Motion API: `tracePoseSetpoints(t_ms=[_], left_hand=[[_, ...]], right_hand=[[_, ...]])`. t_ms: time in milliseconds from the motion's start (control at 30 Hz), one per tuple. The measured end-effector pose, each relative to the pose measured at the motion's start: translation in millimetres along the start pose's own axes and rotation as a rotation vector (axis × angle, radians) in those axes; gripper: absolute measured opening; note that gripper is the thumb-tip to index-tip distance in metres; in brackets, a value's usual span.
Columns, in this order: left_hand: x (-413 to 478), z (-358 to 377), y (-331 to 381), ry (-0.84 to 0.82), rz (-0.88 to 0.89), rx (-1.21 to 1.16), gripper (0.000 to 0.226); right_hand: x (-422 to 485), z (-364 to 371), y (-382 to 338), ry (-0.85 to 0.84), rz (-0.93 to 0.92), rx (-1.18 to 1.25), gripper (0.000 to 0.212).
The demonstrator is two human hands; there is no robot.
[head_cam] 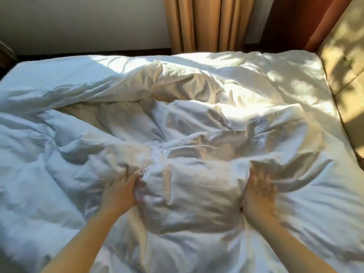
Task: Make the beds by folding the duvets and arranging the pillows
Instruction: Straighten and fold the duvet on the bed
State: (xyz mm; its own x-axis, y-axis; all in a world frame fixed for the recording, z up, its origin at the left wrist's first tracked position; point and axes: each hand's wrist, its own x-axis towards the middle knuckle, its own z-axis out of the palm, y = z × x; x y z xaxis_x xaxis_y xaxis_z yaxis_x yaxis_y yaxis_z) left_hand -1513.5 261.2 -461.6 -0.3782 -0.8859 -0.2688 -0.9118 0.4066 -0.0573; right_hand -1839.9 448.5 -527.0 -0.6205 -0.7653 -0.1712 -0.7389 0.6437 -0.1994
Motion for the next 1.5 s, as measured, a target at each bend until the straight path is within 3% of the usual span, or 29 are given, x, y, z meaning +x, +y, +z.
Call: tracePoseSetpoints(t_ms=[33,67,100,133,200,267,333,400,500,567,633,667,700,733,800,867,933,967,1033,1100,1200,1300,1500], left_hand=[[15,-6,-5,0.193,0.028,0.089,0.077],[29,-8,-12,0.295,0.011,0.159,0.079],[40,-11,-18,0.205,-0.047,0.181,0.088],[50,-6,-26,0.043,-0.12,0.166,0.096],[61,6,-32,-0.243,-0.213,0.129,0.092],[63,14,-31,-0.288,-0.157,0.133,0.065],[62,8,-31,-0.239,-0.084,0.128,0.04],[70,-24,-39,-0.18,-0.068,-0.057,0.027],[95,-116,-46,0.3,0.076,-0.379,0.021],[113,-180,-52,0.675,0.125,-0.466,0.019],[134,-219,-55,0.864,0.031,-0.595,0.019],[148,-225,-55,0.914,-0.024,-0.646,0.025],[161,-221,-54,0.89,-0.084,-0.642,0.035],[168,-208,-53,0.772,-0.131,-0.598,0.046],[167,-152,-58,0.36,-0.129,-0.378,0.057],[133,-85,-73,-0.024,-0.075,-0.17,0.06],[87,-36,-96,-0.263,-0.015,-0.058,0.068],[68,-18,-111,-0.284,-0.014,-0.045,0.067],[39,7,-140,-0.232,-0.012,0.015,0.061],[21,-15,-165,-0.292,-0.031,0.039,0.056],[-8,-54,-205,-0.248,-0.215,0.058,0.051],[-41,-78,-242,-0.327,-0.48,-0.044,0.057],[-111,-129,-297,-0.257,-0.656,-0.177,0.049]], right_hand=[[8,-3,-15,0.1,-0.123,-0.05,0.108],[15,-6,-32,0.065,-0.227,-0.1,0.121],[21,-4,-46,-0.064,-0.281,-0.16,0.124],[25,2,-58,-0.217,-0.303,-0.204,0.115],[29,14,-74,-0.425,-0.257,-0.261,0.076],[32,12,-87,-0.401,-0.104,-0.253,0.034],[34,-7,-99,-0.34,0.121,-0.135,0.027],[46,-49,-107,-0.142,0.26,0.074,0.016],[77,-146,-124,0.415,0.22,0.239,0.022],[100,-210,-149,0.781,0.128,0.293,0.032],[123,-247,-179,1.049,0.042,0.366,0.03],[134,-251,-196,1.106,0.012,0.422,0.031],[145,-244,-215,1.085,0.004,0.469,0.034],[152,-229,-232,0.952,0.003,0.465,0.041],[157,-174,-255,0.445,-0.006,0.305,0.064],[141,-104,-257,-0.143,-0.08,0.052,0.067],[105,-50,-248,-0.579,-0.105,-0.114,0.054],[89,-34,-242,-0.663,-0.124,-0.149,0.049],[67,-19,-231,-0.726,-0.088,-0.137,0.044],[64,-10,-226,-0.785,-0.105,-0.15,0.041],[68,-39,-248,-0.831,-0.208,-0.167,0.04],[69,-83,-302,-0.698,-0.306,-0.145,0.044],[32,-150,-451,-0.544,-0.585,0.008,0.05]])
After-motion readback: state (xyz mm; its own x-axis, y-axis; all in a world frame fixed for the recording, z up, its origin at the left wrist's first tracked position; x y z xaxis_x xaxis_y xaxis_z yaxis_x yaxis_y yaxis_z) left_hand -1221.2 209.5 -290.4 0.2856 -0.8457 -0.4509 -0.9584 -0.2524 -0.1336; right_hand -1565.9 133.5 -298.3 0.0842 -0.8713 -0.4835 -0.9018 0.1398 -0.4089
